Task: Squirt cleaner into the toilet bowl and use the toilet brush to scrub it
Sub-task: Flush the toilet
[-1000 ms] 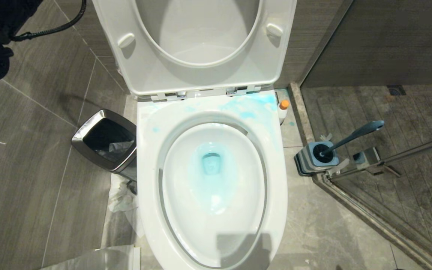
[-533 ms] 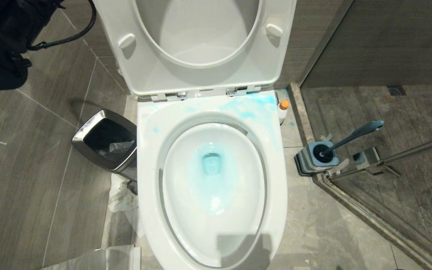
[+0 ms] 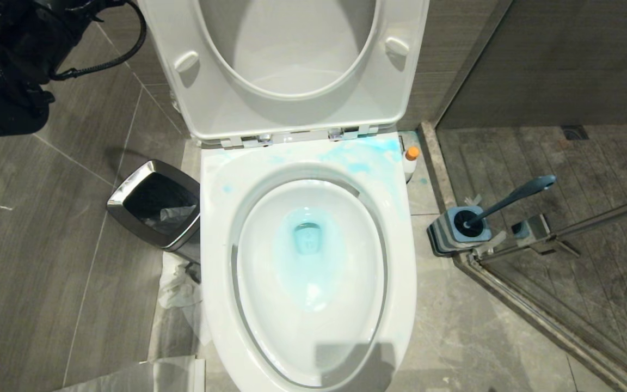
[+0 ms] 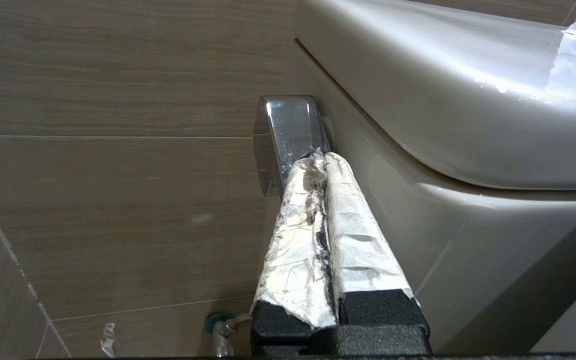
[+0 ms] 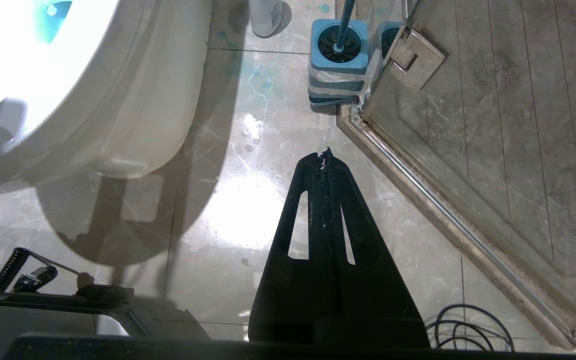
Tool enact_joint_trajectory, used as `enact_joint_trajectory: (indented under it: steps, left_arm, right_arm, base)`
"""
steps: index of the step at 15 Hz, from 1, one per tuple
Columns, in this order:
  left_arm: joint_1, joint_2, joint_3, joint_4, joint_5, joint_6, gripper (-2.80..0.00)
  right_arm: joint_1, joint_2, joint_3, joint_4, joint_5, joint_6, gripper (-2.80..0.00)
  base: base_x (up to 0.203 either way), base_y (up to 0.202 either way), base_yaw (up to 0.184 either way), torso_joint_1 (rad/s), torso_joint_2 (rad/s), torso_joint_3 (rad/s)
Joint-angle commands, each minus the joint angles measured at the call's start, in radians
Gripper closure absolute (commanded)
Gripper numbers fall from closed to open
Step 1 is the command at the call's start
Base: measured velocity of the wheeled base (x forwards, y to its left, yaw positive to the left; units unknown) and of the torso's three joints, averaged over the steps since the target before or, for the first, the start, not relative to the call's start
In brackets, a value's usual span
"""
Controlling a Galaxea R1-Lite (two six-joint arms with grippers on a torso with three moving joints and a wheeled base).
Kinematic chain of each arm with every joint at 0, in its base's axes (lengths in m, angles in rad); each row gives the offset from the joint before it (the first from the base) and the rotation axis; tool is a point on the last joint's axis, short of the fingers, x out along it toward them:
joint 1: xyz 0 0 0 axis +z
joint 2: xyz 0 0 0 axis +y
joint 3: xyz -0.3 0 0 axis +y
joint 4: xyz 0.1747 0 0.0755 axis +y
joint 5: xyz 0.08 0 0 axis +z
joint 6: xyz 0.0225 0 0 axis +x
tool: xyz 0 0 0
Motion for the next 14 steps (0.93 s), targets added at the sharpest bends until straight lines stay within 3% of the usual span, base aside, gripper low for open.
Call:
enact_joint_trajectory:
  steps: [1, 14]
  left_arm:
    - [-0.011, 0.030, 0.003, 0.010, -0.001, 0.001, 0.00]
    - [-0.027, 0.042, -0.001, 0.004, 0.016, -0.001, 0.00]
  right_arm:
    - [0.000, 0.001, -0.001, 0.000, 0.000, -0.001, 0.00]
    - [0.000, 0.001, -0.001, 0.000, 0.000, -0.001, 0.00]
  base:
    - [0.000, 0.000, 0.000, 0.000, 0.00, 0.000]
    - [0.000, 0.000, 0.000, 0.000, 0.00, 0.000]
